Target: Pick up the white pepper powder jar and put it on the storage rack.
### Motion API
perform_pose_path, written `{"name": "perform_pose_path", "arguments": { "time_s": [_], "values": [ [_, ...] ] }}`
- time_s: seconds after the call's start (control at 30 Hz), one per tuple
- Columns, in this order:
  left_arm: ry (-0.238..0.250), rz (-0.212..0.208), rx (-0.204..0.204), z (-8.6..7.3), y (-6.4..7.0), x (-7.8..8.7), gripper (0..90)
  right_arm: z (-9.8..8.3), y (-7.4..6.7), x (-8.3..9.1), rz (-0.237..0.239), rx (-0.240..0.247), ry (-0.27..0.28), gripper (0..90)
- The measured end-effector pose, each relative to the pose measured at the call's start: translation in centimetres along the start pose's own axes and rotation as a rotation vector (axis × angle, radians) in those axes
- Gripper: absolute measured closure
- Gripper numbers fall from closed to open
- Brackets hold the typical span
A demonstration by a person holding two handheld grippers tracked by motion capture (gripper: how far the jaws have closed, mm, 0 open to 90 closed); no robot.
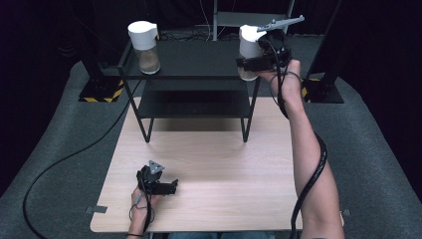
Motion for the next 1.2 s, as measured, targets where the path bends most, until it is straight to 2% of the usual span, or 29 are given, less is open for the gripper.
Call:
{"name": "perform_pose_path", "arguments": {
  "time_s": [0.8, 1.2],
  "values": [
    [0.002, -0.001, 0.001, 0.0, 0.0, 0.0, 0.4, 0.9, 1.6, -3.3, -0.011, -0.06, -0.039, 29.8],
    [0.001, -0.001, -0.001, 0.0, 0.0, 0.0, 0.5, 0.4, 2.7, -3.9, 0.023, -0.117, -0.031, 29.8]
  ]
}}
Point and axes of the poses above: each handheld gripper's, and its own axes: x roughly backward along the jaws, z roughly out of its top, y roughly to its right, the point moved 7 cm from there along -x, roughly forward along the jaws, and after that the axes turned 2 degrees about x, right-handed, at the moved point
